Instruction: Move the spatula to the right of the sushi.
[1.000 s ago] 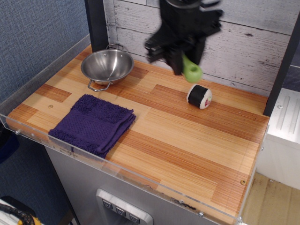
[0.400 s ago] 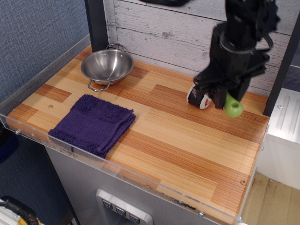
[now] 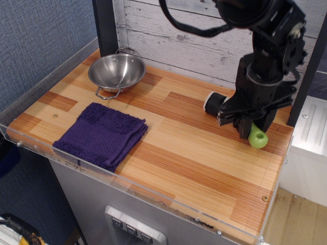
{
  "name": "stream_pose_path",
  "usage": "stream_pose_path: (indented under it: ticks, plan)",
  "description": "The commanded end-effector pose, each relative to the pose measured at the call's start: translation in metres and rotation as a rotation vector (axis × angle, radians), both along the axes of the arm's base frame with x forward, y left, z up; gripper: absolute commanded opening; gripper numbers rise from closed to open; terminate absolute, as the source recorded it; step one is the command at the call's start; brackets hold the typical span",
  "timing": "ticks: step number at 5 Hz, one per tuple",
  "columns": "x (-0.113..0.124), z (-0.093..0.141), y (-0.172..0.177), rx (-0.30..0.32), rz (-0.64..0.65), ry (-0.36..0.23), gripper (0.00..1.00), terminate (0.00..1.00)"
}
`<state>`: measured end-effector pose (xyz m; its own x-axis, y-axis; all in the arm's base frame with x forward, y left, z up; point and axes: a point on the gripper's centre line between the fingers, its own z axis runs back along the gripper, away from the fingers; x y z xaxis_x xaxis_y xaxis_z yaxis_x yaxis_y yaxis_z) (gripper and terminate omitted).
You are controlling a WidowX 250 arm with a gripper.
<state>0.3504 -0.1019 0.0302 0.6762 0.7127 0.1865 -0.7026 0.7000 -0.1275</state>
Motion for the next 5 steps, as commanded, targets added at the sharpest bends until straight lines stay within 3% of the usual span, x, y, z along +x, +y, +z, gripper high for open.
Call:
stream_pose_path:
  ticks: [1,2,5]
  plan:
    - [0.0037,0.0056,-0.0092,-0.004,-0.030,-0.056,0.00,0.00]
    - [0.0008,0.0055,-0.0063,0.020,0.008,-0.049,1.00,0.00]
    - [-0.0010,0.0121,-0.0063,0.012,0.003,-0.049,1.00,0.00]
